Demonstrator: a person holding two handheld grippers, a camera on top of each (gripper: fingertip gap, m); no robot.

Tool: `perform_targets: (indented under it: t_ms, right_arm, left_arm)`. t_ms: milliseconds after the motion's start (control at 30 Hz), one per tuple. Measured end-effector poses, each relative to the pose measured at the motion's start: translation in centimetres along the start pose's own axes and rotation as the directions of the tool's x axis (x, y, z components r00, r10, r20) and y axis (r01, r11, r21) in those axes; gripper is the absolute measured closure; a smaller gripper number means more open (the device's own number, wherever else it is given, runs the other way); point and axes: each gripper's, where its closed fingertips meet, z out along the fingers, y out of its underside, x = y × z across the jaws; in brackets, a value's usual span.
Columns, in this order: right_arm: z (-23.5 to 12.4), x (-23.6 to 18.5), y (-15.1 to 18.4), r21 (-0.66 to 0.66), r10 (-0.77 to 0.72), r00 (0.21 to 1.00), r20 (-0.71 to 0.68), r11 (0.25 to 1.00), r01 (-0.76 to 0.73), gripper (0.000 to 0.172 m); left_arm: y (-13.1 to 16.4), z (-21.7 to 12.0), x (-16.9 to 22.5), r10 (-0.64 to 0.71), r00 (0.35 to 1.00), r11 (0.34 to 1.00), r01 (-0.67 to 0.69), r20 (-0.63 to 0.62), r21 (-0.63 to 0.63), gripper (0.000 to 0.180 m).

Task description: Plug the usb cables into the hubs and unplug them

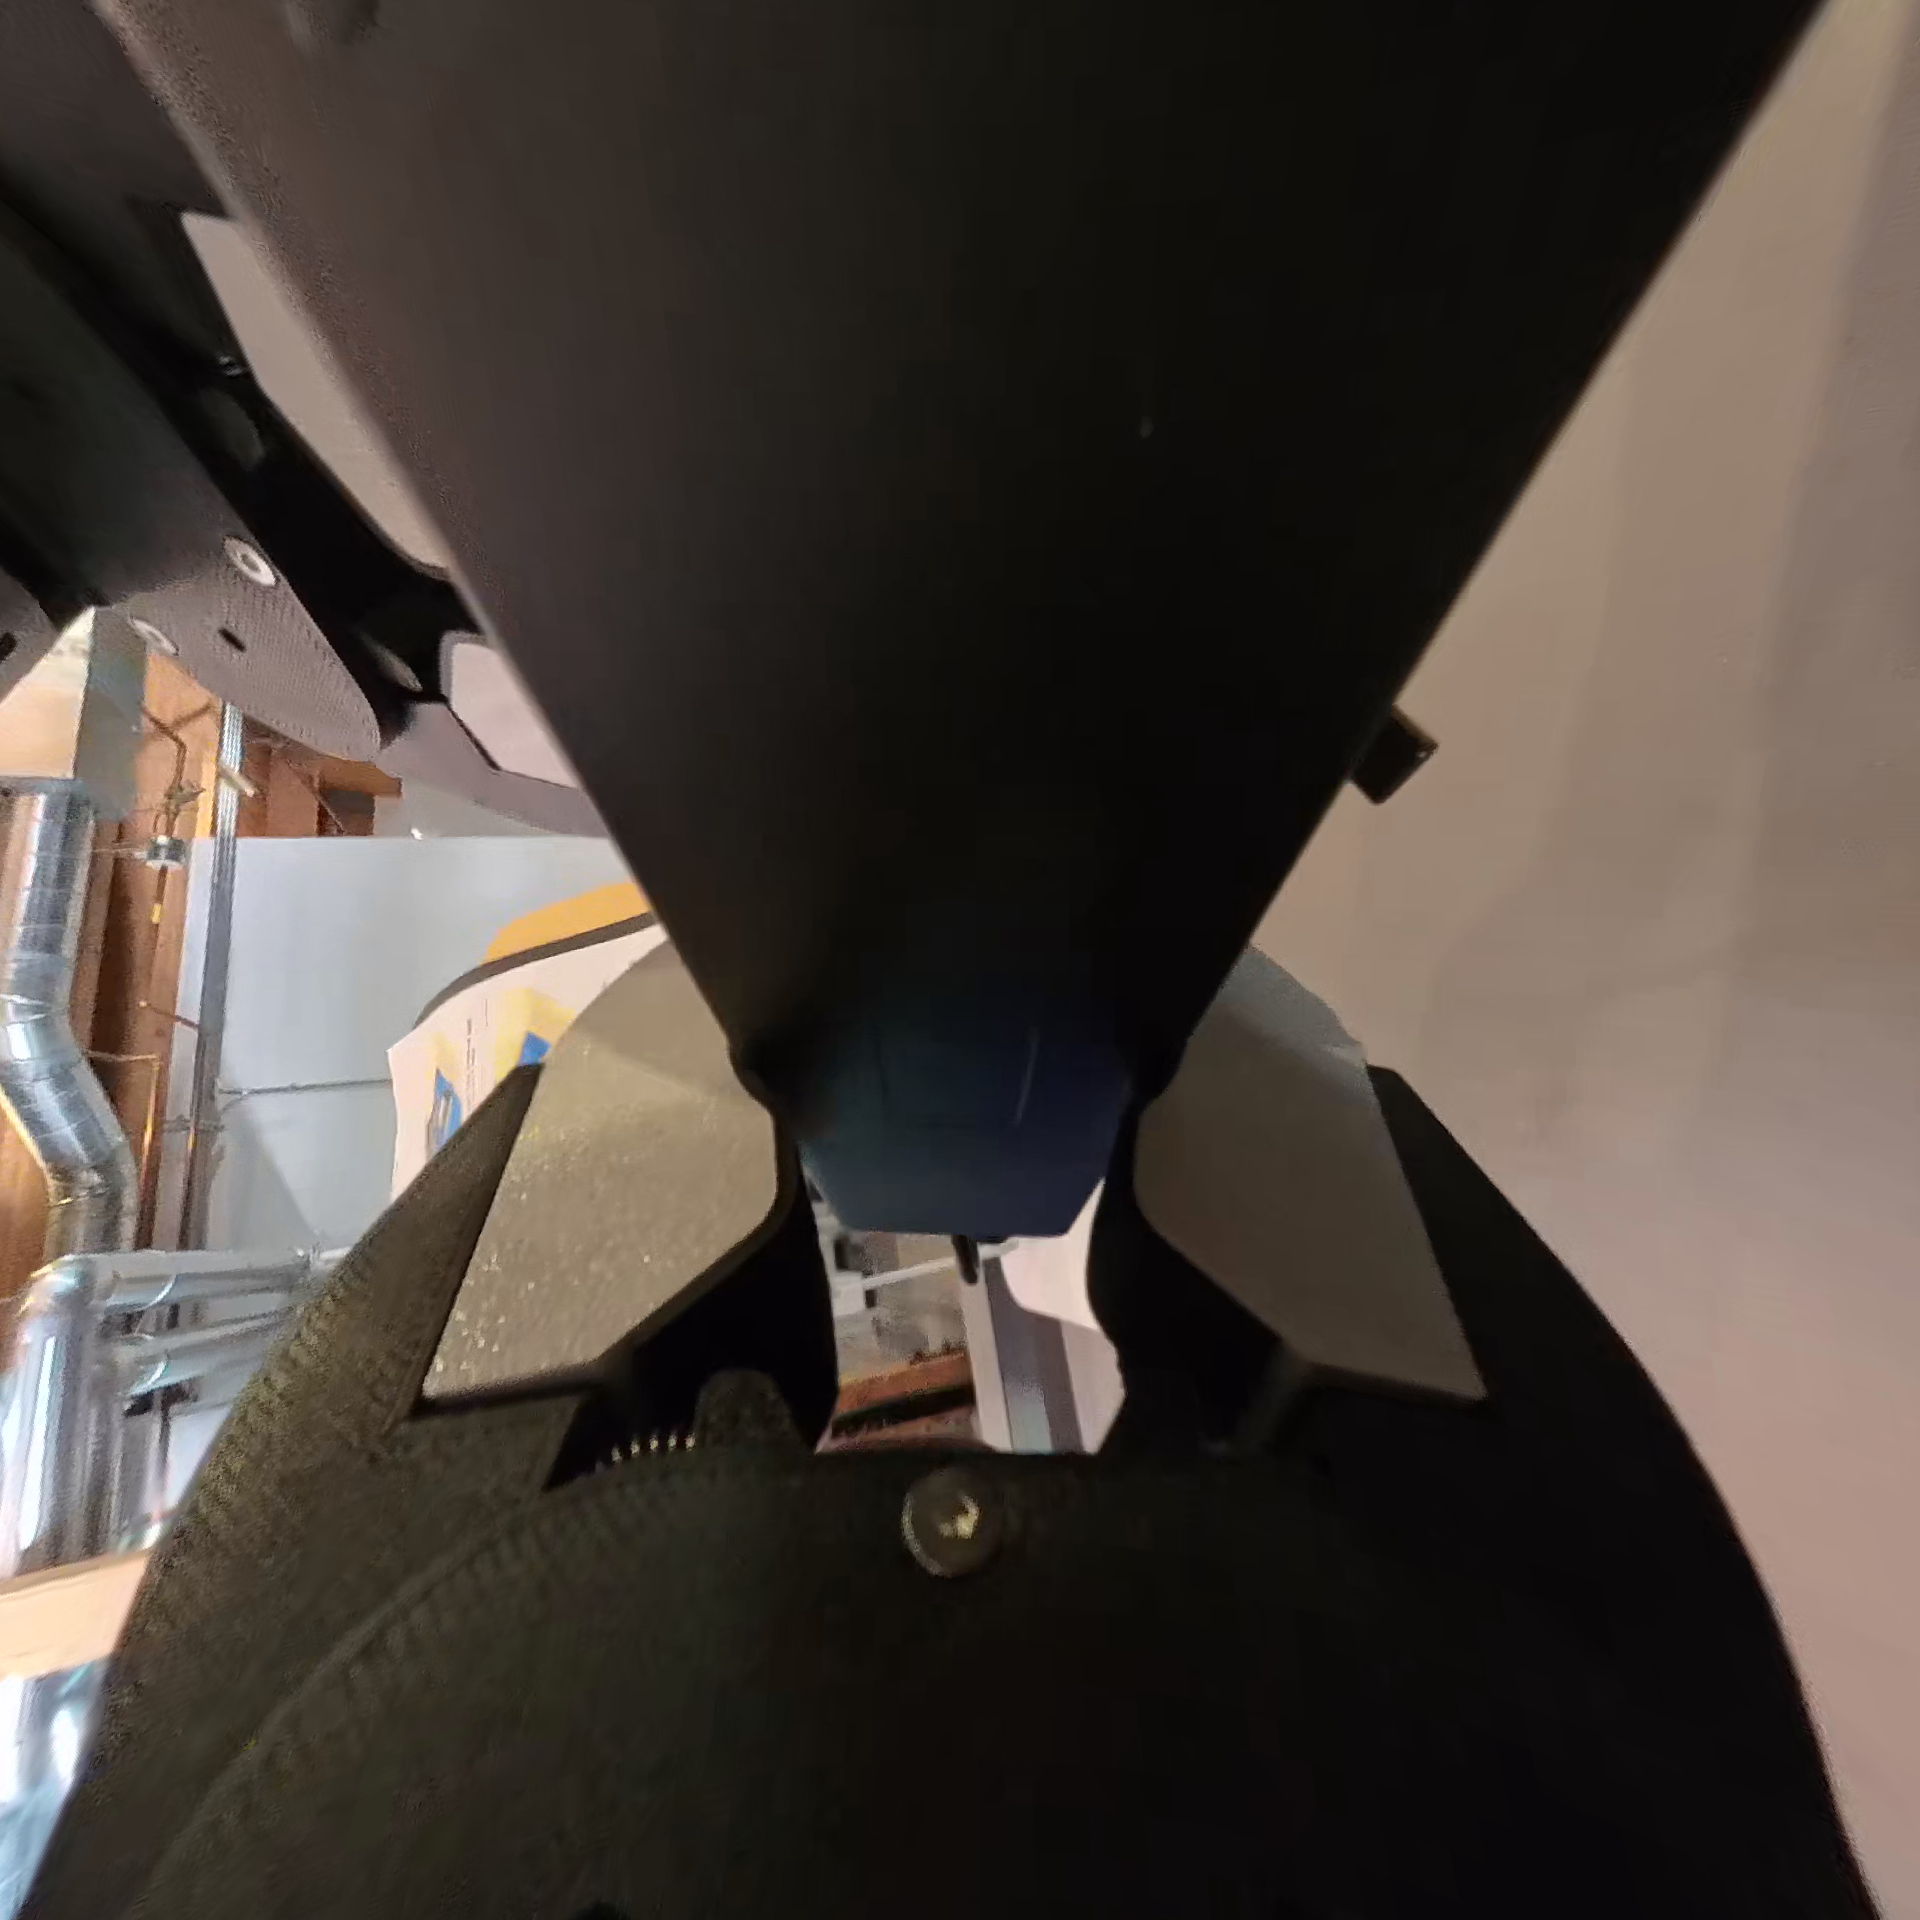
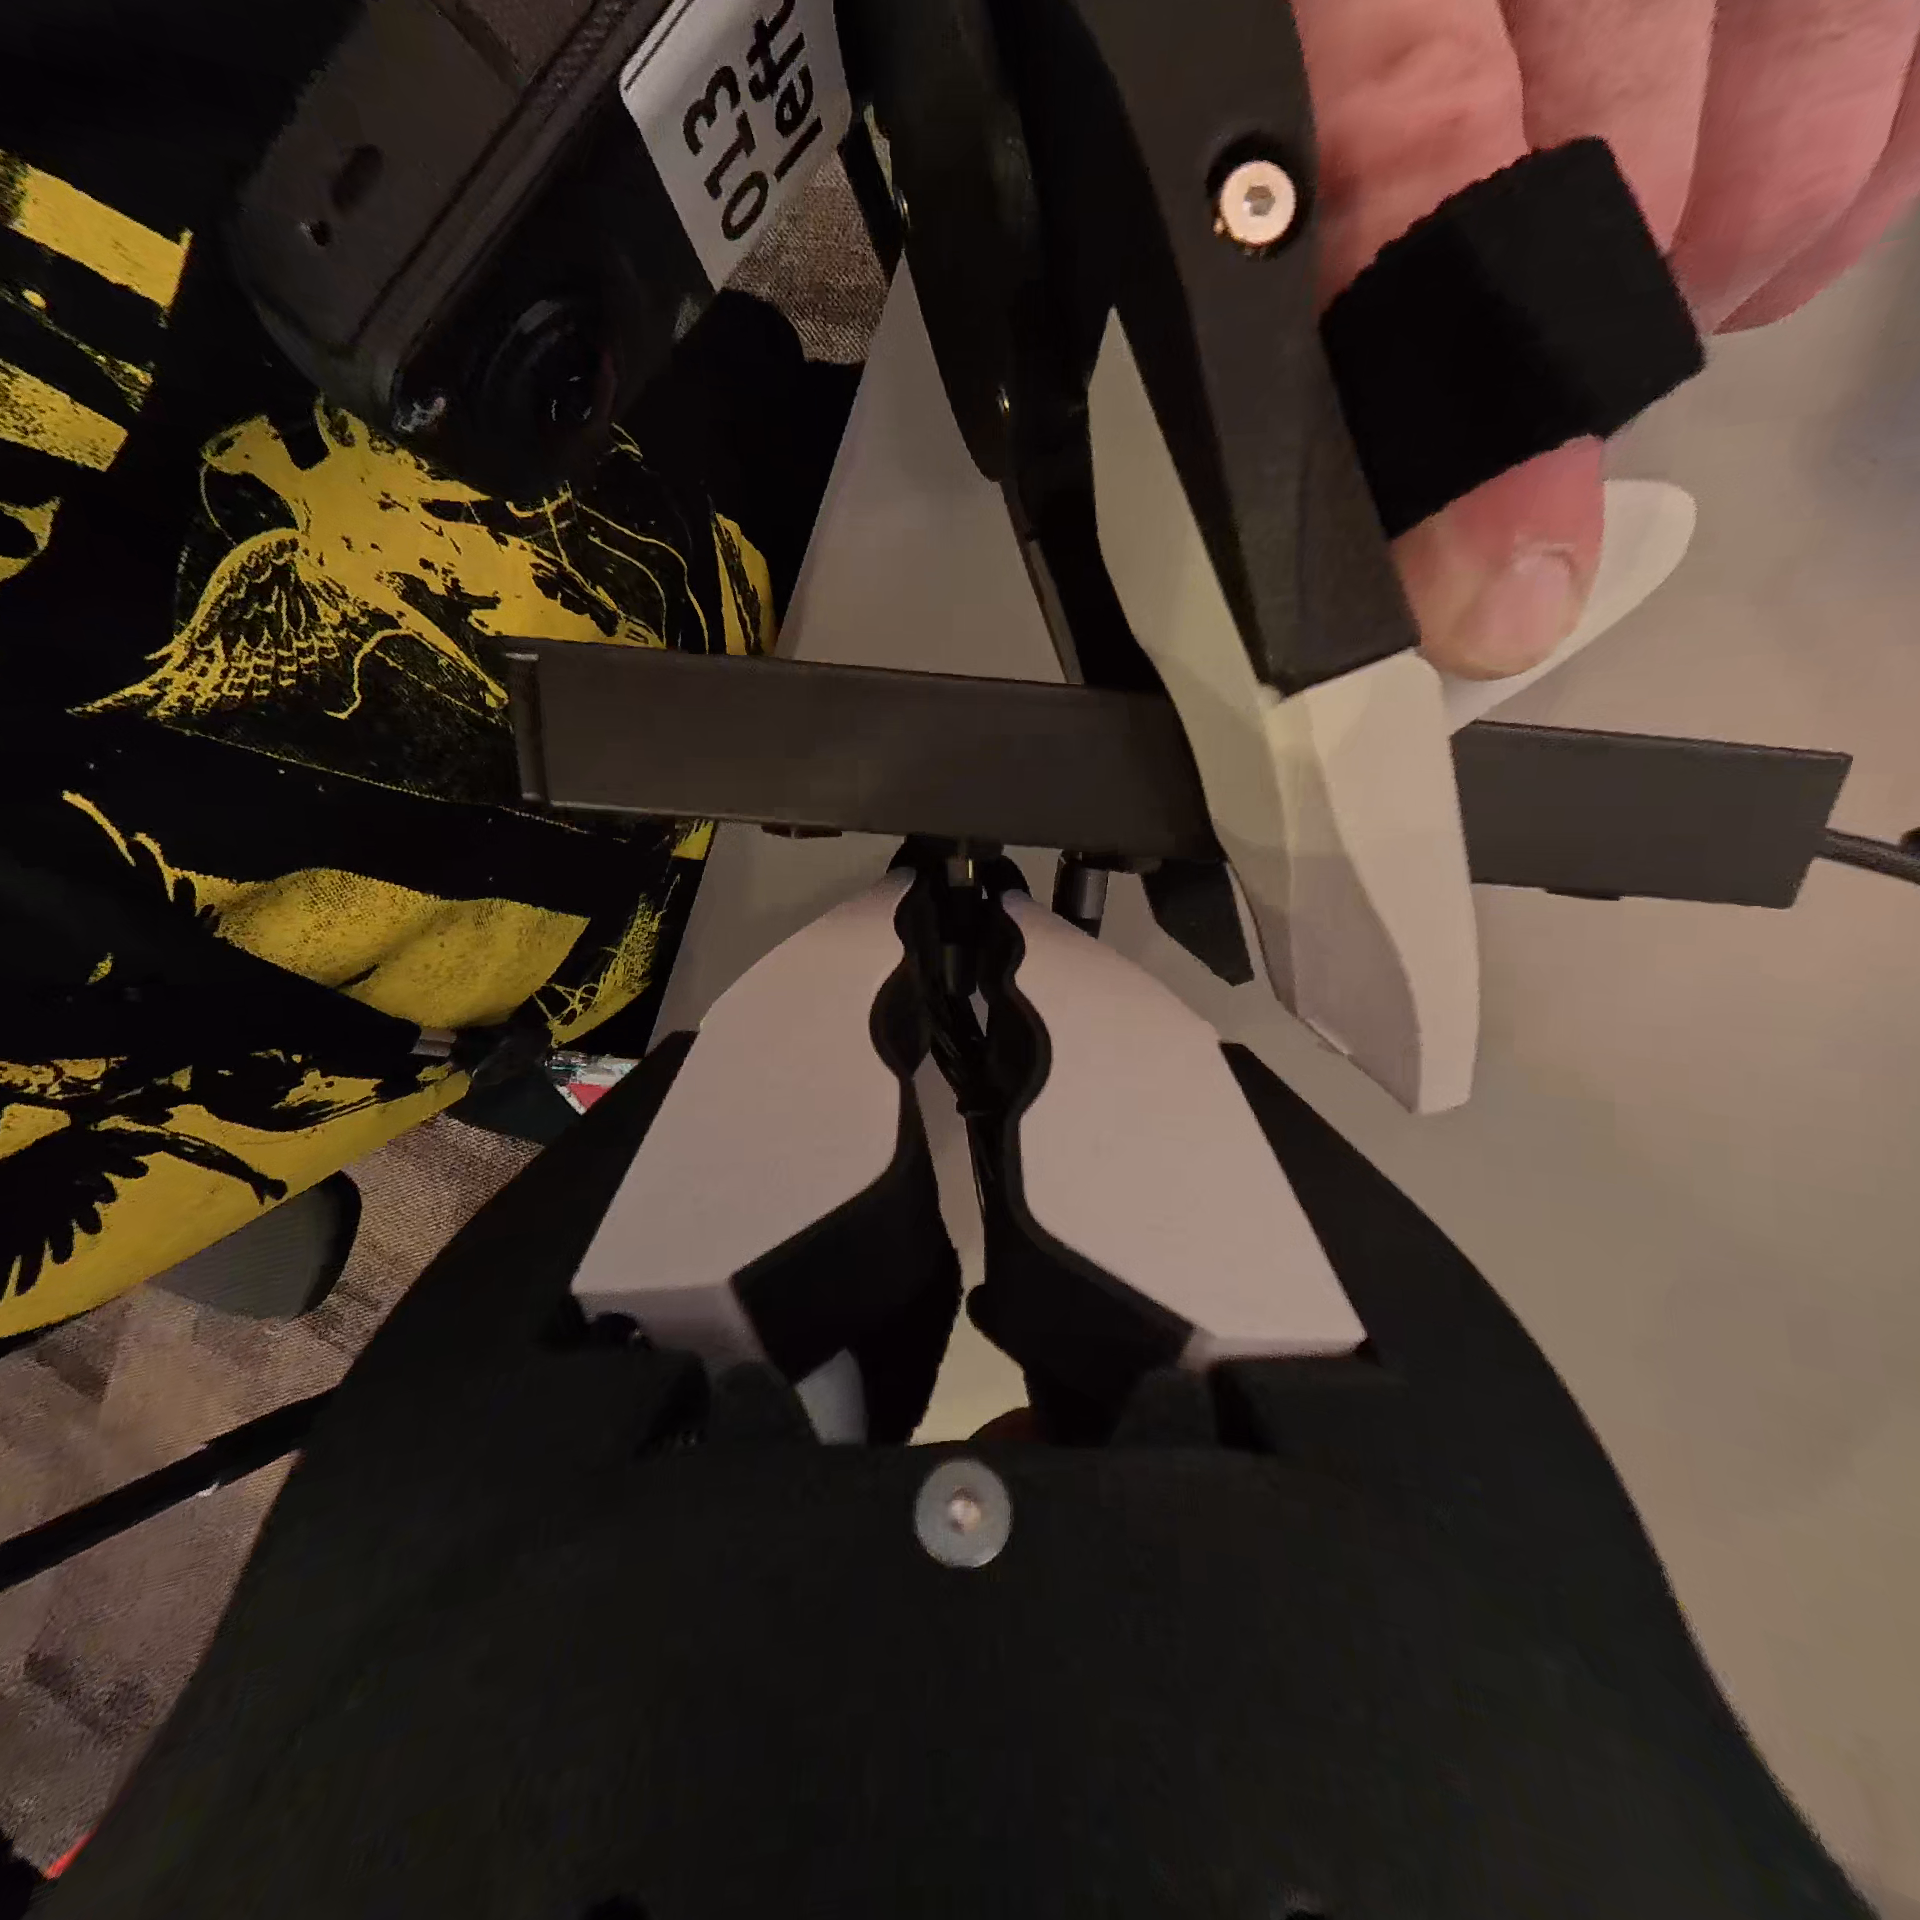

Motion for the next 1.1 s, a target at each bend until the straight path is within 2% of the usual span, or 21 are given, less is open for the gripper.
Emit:
perform_targets:
  t_ms: [167, 367, 533, 733, 800, 900, 967, 1033, 1100]
  right_arm:
    - [-0.3, 0.5, -0.5, 0.042, 0.038, 0.999, -0.019, 0.998, -0.037, 0.166]
    - [-0.3, 1.2, -0.4, 0.089, 0.085, 0.996, -0.026, 0.993, -0.083, 0.164]
    - [-3.4, 1.9, -0.8, 0.201, 0.090, 0.986, -0.140, 0.978, -0.060, 0.146]
    - [-6.7, 2.1, 0.4, 0.332, 0.156, 0.950, -0.269, 0.941, -0.060, 0.141]
    - [-8.0, 2.2, 0.9, 0.395, 0.197, 0.924, -0.327, 0.917, -0.056, 0.140]
    - [-9.5, 2.2, 1.9, 0.476, 0.247, 0.874, -0.418, 0.879, -0.021, 0.140]
    - [-9.6, 2.3, 2.5, 0.504, 0.267, 0.837, -0.478, 0.864, 0.013, 0.135]
    - [-9.2, 2.8, 3.3, 0.488, 0.272, 0.783, -0.559, 0.872, 0.046, 0.128]
    - [-9.0, 3.5, 4.0, 0.435, 0.252, 0.702, -0.666, 0.896, 0.091, 0.120]
  left_arm:
    - [1.1, 0.4, -0.3, -0.034, 0.999, 0.995, 0.035, 0.017, -0.089, 0.117]
    - [1.8, 0.6, 0.0, -0.094, 0.995, 0.991, 0.096, 0.030, -0.094, 0.117]
    - [3.0, 0.3, -0.9, -0.179, 0.981, 0.977, 0.187, 0.081, -0.098, 0.117]
    - [3.9, 0.0, -0.9, -0.370, 0.928, 0.928, 0.371, 0.037, -0.034, 0.117]
    - [4.0, 0.1, -0.8, -0.510, 0.860, 0.860, 0.510, -0.034, -0.001, 0.117]
    - [4.6, 0.4, -0.7, -0.694, 0.707, 0.711, 0.703, -0.139, 0.021, 0.116]
    - [4.7, 0.6, -1.2, -0.804, 0.559, 0.563, 0.825, -0.201, 0.039, 0.116]
    - [3.8, 0.6, -1.3, -0.855, 0.394, 0.406, 0.913, -0.336, 0.038, 0.117]
    - [2.7, 0.7, -1.0, -0.856, 0.285, 0.311, 0.950, -0.432, 0.011, 0.117]
